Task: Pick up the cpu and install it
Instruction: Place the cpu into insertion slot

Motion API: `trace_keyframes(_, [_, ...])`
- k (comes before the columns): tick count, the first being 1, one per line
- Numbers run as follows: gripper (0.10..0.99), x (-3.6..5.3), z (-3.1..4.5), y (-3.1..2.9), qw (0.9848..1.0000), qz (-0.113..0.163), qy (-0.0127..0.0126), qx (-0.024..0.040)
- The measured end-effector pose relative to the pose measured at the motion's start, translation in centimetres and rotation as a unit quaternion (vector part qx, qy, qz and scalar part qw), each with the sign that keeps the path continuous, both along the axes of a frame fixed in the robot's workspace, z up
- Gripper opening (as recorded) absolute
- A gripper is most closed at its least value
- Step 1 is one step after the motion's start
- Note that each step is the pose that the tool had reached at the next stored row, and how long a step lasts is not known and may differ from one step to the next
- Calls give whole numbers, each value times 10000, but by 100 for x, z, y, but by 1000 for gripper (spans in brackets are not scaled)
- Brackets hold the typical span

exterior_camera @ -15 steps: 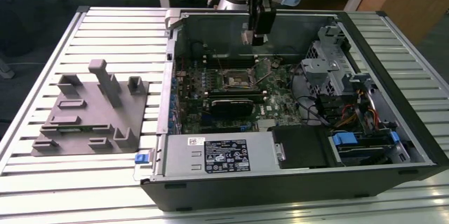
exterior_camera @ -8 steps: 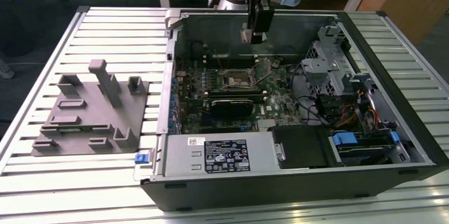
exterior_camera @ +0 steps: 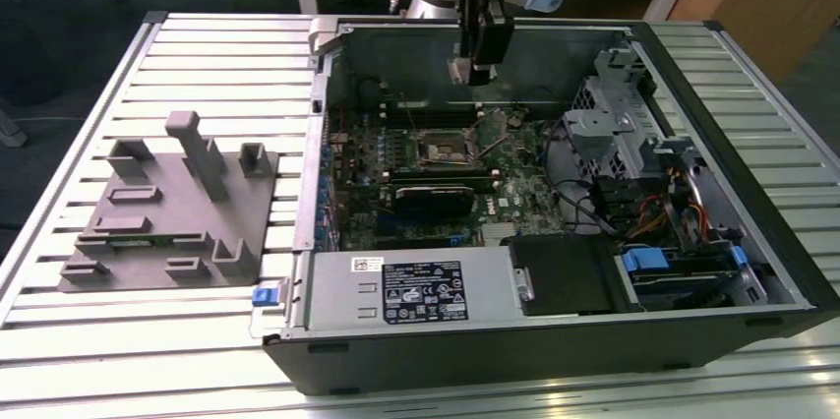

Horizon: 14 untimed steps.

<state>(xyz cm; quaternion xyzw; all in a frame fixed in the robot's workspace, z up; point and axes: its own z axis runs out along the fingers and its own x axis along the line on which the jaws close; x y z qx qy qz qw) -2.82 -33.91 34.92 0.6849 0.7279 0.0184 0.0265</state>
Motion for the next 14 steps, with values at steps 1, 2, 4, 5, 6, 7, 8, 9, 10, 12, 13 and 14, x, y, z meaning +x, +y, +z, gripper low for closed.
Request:
trace_keyframes(1, [529, 0, -8, 1, 10000, 4, -1, -1])
trace_keyframes(2, [529, 0, -14, 1, 10000, 4, -1, -1])
trace_keyframes(4, [529, 0, -27, 1, 10000, 4, -2, 0])
trace_keyframes(5, [529, 0, -31, 2, 10000, 4, -2, 0])
trace_keyframes(6, [529, 0, -35, 2, 10000, 4, -2, 0])
trace_keyframes(7, [529, 0, -38, 3, 10000, 4, -2, -1])
trace_keyframes(8, [529, 0, -43, 4, 10000, 4, -2, 0])
trace_keyframes(9, [529, -1, -48, 11, 10000, 3, -2, 0])
trace_keyframes(10, [529, 0, -54, 25, 10000, 3, -2, 0])
trace_keyframes(12, [529, 0, -63, 64, 10000, 4, -2, -1])
trace_keyframes(13, [529, 0, -78, 91, 10000, 4, -2, -5])
trace_keyframes(14, [529, 0, -87, 96, 10000, 4, -2, -7])
